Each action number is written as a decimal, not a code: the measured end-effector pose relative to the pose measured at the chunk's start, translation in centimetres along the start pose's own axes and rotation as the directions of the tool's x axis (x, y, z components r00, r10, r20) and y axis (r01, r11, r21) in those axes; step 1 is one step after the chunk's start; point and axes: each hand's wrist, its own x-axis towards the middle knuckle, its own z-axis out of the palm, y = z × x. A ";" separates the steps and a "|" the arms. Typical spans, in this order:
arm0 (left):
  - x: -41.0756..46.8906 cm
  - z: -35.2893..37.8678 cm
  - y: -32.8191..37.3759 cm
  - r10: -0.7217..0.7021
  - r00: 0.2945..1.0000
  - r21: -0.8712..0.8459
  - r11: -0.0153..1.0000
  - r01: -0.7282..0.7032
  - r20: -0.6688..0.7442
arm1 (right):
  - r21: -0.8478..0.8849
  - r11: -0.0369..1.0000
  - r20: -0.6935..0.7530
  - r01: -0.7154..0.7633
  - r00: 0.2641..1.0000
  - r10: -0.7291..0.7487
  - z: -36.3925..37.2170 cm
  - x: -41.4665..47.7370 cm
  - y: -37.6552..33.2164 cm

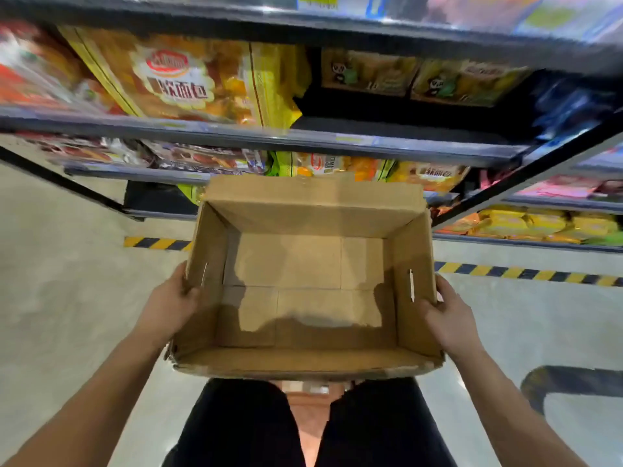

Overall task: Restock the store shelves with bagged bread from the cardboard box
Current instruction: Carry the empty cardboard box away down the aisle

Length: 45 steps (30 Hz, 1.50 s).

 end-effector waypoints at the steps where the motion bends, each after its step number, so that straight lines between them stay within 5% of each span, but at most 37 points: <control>1: -1.3 -1.6 0.9 0.015 1.000 0.007 1.000 -0.015 -0.007 | -0.010 1.000 -0.014 0.021 1.000 -0.022 -1.6 -1.3 -0.9; 13: -10.1 -10.9 8.1 0.199 0.979 0.039 0.980 -0.198 -0.042 | 0.070 0.988 -0.132 0.135 0.983 -0.125 -12.9 -10.7 -3.8; 23: -11.4 -10.1 14.6 0.379 0.923 0.163 0.908 -0.385 0.070 | 0.187 0.982 -0.283 0.017 0.958 0.037 -16.1 -14.0 -0.1; 37: -15.4 2.4 32.9 0.579 0.714 0.378 0.607 -0.699 0.392 | 0.574 0.812 -0.446 -0.101 0.794 0.414 -21.9 -20.1 17.0; 45: -22.9 13.8 44.1 0.638 0.614 0.316 0.528 -0.788 0.465 | 0.741 0.654 -0.421 -0.154 0.652 0.631 -27.8 -22.2 26.8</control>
